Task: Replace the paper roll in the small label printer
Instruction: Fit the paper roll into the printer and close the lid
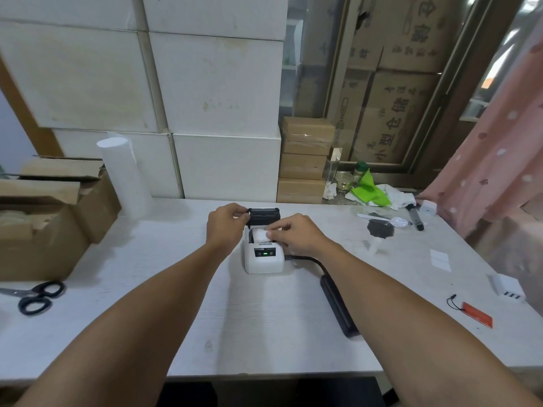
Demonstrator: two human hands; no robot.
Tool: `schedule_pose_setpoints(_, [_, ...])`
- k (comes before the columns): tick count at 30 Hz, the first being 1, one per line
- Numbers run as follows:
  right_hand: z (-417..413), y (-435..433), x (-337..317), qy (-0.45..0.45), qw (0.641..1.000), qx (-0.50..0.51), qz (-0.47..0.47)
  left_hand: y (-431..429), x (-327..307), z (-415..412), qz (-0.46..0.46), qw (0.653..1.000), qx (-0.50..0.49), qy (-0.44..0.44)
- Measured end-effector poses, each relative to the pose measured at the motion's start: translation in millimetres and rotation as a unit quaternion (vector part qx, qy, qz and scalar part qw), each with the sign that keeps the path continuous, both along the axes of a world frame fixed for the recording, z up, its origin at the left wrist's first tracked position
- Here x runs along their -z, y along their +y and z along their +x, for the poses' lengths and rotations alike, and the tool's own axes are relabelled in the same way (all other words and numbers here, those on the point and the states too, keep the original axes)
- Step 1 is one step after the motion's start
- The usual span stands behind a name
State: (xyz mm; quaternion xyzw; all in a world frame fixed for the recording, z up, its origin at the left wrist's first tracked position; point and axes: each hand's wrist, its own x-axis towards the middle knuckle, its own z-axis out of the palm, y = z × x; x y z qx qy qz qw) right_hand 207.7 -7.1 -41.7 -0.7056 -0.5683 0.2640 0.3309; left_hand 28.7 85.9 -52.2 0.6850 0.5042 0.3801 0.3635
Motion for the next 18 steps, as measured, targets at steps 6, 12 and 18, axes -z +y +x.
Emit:
schedule_pose_setpoints(6, [-2,-2,0,-0.032,0.999,-0.017,-0.019,0,2,-2,0.031,0.999,0.012,0.015])
schedule_pose_setpoints(12, [-2,-9,3,-0.001,1.000,-0.002,-0.015,-5,6,-1,0.061,0.997,0.042,0.034])
schedule_pose_setpoints(18, [-1,-12,-1,-0.031,0.999,-0.015,-0.009,-5,4,-3,0.062,0.997,0.040,0.038])
